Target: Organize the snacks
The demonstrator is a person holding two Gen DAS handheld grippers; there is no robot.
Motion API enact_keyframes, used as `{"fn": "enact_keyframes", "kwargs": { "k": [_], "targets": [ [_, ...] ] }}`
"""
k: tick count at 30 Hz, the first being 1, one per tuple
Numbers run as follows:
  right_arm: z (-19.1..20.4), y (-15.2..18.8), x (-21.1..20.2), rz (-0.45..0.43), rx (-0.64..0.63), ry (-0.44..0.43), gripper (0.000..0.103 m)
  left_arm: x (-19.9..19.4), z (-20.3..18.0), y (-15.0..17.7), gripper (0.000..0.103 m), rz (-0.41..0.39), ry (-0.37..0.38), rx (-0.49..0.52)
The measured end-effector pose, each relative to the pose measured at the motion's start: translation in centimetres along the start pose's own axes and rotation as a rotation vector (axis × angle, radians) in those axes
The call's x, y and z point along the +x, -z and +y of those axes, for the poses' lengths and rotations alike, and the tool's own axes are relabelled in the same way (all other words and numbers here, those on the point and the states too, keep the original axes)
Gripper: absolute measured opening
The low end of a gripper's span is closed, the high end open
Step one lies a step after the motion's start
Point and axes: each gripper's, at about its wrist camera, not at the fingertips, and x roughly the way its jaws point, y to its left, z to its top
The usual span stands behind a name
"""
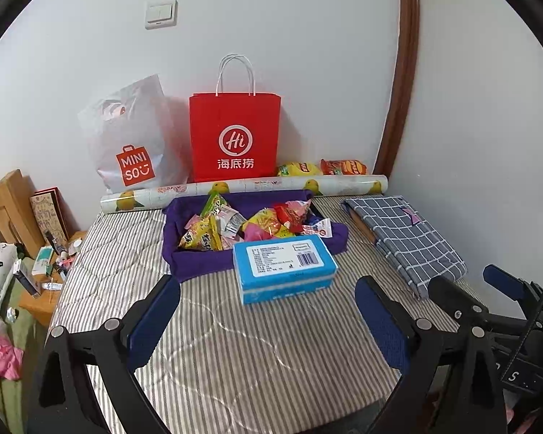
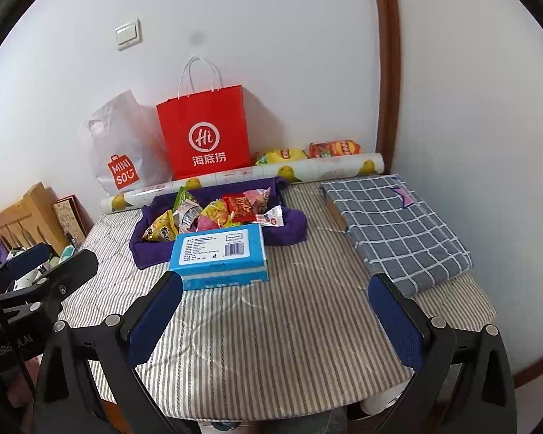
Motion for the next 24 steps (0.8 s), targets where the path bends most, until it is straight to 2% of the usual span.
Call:
{"fn": "enact_keyframes", "kwargs": {
  "k": [24],
  "targets": [
    [-0.6, 1.6, -1.7, -0.022, 0.014, -0.012, 0.101, -0.8, 0.1, 1.2, 0.098, -0.006, -0.024, -0.024]
  ]
}}
